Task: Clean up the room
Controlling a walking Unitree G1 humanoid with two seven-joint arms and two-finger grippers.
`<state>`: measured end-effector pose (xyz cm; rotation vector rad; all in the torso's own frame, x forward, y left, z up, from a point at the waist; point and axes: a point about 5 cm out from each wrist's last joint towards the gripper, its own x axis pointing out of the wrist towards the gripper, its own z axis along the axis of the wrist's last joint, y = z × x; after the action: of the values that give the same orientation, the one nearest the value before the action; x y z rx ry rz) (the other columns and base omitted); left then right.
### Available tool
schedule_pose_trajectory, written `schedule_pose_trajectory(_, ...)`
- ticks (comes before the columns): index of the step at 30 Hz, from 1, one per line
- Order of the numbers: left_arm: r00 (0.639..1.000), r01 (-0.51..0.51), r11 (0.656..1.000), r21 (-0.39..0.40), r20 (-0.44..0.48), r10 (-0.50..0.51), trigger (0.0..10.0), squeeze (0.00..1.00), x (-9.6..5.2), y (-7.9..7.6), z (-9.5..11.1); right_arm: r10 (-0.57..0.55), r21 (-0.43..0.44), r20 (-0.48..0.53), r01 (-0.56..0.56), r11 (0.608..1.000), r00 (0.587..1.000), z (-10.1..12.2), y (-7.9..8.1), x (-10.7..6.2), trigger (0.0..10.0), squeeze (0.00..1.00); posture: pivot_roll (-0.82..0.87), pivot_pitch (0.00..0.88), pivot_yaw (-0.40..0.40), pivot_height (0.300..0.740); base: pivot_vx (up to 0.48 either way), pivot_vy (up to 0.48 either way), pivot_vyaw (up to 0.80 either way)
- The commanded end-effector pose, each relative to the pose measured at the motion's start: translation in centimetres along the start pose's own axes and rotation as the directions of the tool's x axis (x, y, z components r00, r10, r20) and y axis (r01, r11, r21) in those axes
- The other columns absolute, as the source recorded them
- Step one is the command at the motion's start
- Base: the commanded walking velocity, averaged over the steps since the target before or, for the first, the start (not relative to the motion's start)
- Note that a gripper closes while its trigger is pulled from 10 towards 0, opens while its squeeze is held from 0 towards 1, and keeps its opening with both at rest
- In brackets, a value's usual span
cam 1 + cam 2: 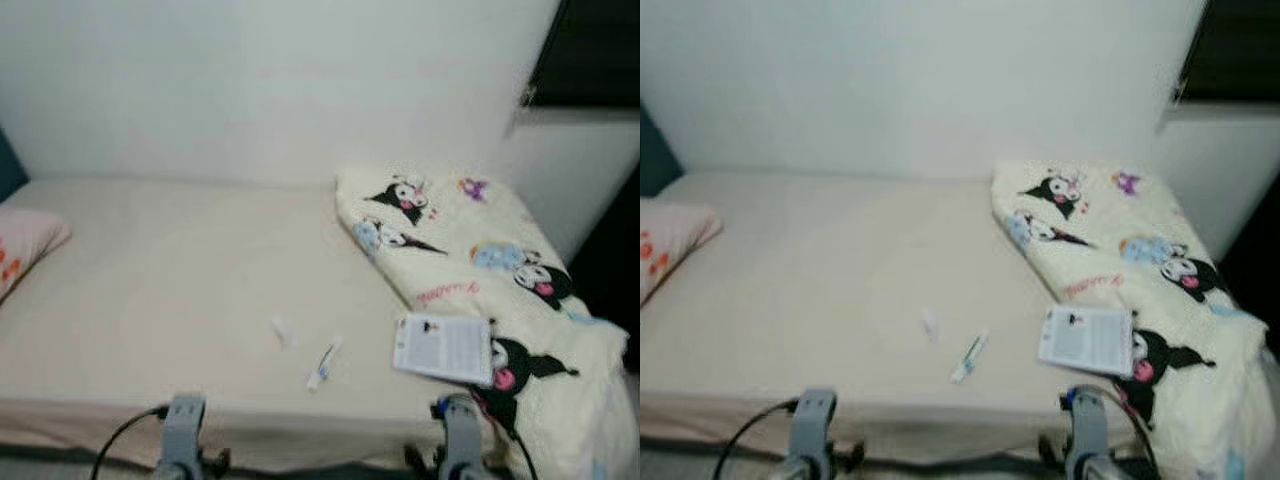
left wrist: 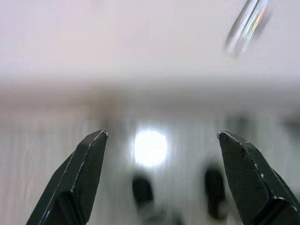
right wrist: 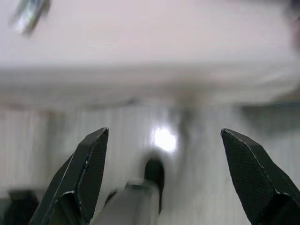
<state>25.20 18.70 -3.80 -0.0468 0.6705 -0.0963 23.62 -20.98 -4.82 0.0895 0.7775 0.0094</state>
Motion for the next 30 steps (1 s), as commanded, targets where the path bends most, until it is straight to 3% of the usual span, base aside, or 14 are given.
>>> schedule_pose_trajectory(1, 1.0, -0.017, 1.0, -0.011, -0.016, 0.017, 10.0, 0.0, -0.4, 0.8, -0.7, 0.01, 0.017, 0.028, -0.01, 1.0, 1.0, 0.5, 0.5, 0.2, 10.0, 0.0, -0.03, 0.0, -0.036, 0.74, 0.0, 0.0, 0.0)
schedule_pose_trajectory(5, 1.0, -0.011, 1.0, -0.019, 0.027, 0.012, 10.0, 0.0, -0.2, 0.7, 0.3, 0.005, 0.021, 0.055, -0.006, 1.0, 0.998, 1.4, 0.6, 0.3, 10.0, 0.0, -0.03, 0.0, -0.034, 0.74, 0.0, 0.0, 0.0)
schedule_pose_trajectory(14, 0.987, 0.028, 0.999, -0.027, 0.158, -0.024, 10.0, 0.0, 0.4, -0.4, 3.0, 0.019, 0.022, 0.171, -0.023, 0.999, 0.985, 4.6, 1.2, 0.7, 10.0, 0.0, -0.05, 0.0, -0.02, 0.74, 0.0, 0.0, -0.77)
schedule_pose_trajectory(16, 0.968, 0.037, 0.999, -0.027, 0.249, -0.029, 10.0, 0.0, 0.6, -0.6, 5.1, 0.018, 0.043, 0.249, -0.03, 0.999, 0.968, 6.9, 0.8, 0.6, 10.0, 0.0, -0.06, 0.0, -0.022, 0.74, 0.0, 0.0, -0.78)
schedule_pose_trajectory(23, 0.942, 0.044, 0.999, -0.015, 0.335, -0.037, 10.0, 0.0, 0.6, -0.4, 7.6, 0.032, 0.037, 0.331, -0.047, 0.998, 0.943, 9.1, 0.8, 0.4, 10.0, 0.0, -0.06, 0.0, -0.022, 0.74, 0.0, 0.0, -0.77)
schedule_pose_trajectory(25, 0.918, 0.02, 1.0, 0.003, 0.397, -0.019, 10.0, 0.0, 0.5, 0.0, 9.7, 0.064, 0.02, 0.388, -0.078, 0.997, 0.919, 10.6, 1.2, 0.3, 10.0, 0.0, -0.06, 0.0, -0.021, 0.74, 0.0, 0.0, 0.0)
schedule_pose_trajectory(30, 0.904, -0.025, 1.0, 0.02, 0.428, 0.014, 10.0, 0.0, 0.5, 0.3, 11.1, 0.089, -0.003, 0.425, -0.097, 0.995, 0.901, 11.9, 2.0, 0.2, 10.0, 0.0, -0.06, 0.0, -0.022, 0.74, 0.0, 0.0, 0.0)
